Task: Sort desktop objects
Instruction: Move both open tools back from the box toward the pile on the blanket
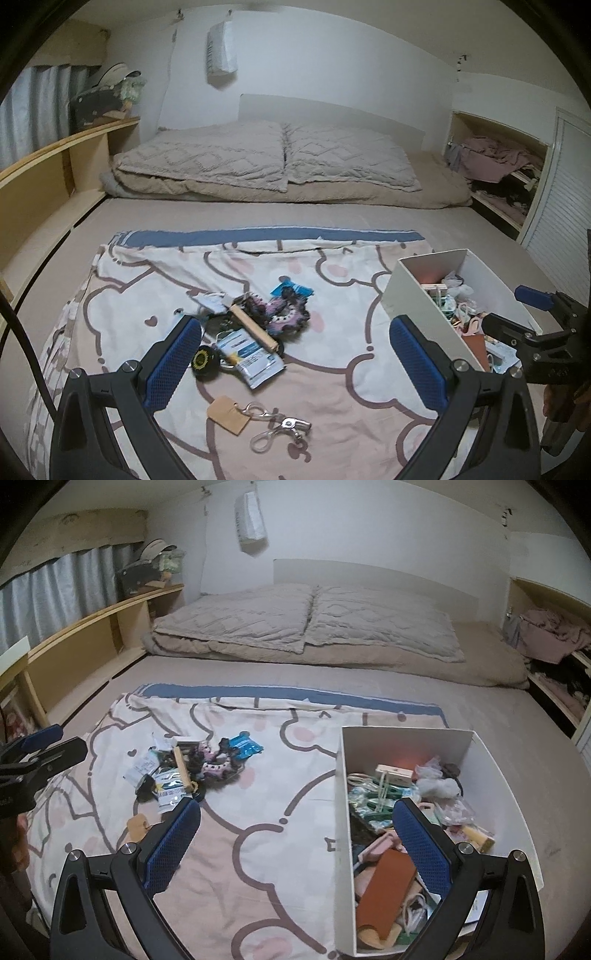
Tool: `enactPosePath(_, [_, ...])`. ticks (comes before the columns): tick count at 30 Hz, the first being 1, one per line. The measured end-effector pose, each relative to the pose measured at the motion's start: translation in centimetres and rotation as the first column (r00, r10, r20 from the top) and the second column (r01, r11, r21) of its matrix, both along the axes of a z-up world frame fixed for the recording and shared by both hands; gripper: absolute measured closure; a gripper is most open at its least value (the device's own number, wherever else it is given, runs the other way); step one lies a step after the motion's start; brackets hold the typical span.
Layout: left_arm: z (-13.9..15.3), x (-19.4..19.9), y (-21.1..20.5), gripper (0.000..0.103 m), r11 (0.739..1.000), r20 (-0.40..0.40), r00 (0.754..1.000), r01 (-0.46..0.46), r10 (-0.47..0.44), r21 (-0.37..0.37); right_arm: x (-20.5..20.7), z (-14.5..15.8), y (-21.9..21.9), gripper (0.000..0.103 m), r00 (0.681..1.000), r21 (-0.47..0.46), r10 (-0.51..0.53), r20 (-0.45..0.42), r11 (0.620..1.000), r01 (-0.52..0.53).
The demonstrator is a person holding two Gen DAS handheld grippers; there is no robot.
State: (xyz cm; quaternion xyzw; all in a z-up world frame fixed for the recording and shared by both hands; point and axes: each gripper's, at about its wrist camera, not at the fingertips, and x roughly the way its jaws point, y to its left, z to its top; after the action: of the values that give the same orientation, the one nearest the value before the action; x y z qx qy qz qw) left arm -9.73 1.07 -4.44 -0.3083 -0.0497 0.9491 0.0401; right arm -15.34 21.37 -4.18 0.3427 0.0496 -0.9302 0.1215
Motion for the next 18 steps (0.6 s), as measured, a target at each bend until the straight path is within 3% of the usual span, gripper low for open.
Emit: enactPosePath(18, [-2.5, 0.0, -2.4, 0.000, 0.996, 0.068, 0.996, -0.045, 0.050, -0.071, -1.1, -1.7, -3.4, 0.000, 0.996, -0.039, 0.081, 0.038, 0.996, -0.079])
